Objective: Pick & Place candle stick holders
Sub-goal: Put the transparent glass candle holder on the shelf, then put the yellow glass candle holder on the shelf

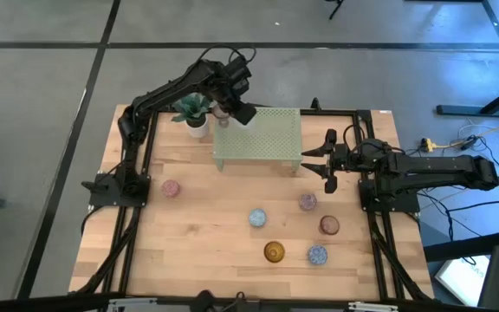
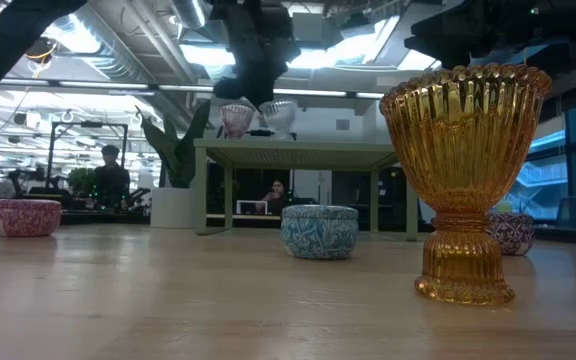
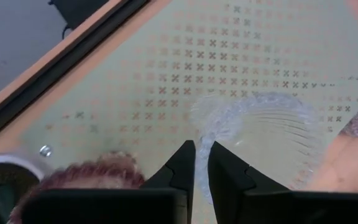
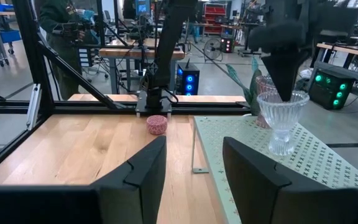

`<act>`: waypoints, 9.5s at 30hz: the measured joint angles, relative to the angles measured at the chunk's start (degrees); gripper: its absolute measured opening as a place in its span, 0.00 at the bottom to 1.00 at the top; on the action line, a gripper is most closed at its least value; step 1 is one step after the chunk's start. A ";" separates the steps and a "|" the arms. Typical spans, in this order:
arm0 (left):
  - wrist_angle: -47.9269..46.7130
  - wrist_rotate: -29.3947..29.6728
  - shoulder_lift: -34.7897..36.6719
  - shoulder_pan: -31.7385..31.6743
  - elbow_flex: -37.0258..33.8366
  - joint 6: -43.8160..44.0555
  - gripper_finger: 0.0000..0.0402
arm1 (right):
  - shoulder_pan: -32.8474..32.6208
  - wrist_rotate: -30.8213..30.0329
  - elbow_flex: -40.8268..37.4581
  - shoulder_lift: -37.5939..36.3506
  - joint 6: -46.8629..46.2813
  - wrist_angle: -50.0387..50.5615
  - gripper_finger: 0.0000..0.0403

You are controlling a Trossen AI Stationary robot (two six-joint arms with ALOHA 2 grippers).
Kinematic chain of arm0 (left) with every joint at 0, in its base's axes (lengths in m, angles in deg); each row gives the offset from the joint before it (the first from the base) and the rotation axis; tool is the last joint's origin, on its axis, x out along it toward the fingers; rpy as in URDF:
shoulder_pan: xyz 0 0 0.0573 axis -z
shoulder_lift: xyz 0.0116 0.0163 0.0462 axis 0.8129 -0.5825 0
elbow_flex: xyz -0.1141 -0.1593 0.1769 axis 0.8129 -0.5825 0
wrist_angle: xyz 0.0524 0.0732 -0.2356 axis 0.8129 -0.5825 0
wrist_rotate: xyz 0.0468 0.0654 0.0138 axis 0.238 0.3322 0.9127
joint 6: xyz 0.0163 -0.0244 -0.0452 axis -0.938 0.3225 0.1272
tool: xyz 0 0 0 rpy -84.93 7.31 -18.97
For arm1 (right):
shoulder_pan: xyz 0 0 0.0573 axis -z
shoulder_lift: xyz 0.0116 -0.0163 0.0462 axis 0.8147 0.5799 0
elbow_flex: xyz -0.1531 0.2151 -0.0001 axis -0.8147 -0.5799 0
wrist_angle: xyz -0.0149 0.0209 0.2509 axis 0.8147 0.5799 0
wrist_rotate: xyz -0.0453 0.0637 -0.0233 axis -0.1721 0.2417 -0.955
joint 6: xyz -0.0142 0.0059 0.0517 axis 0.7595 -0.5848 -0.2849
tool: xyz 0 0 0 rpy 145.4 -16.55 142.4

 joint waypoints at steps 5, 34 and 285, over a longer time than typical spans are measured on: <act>0.11 -1.15 -0.51 -0.15 0.00 -0.60 0.08 | -0.01 -0.01 0.00 0.00 0.00 0.16 0.40; -0.34 0.91 -0.75 -1.31 2.54 -0.88 0.08 | -0.01 0.01 0.00 0.02 -1.77 0.76 0.40; 81.30 19.28 48.54 41.59 -83.17 -20.38 0.19 | 30.76 19.62 84.56 69.77 7.71 75.04 0.08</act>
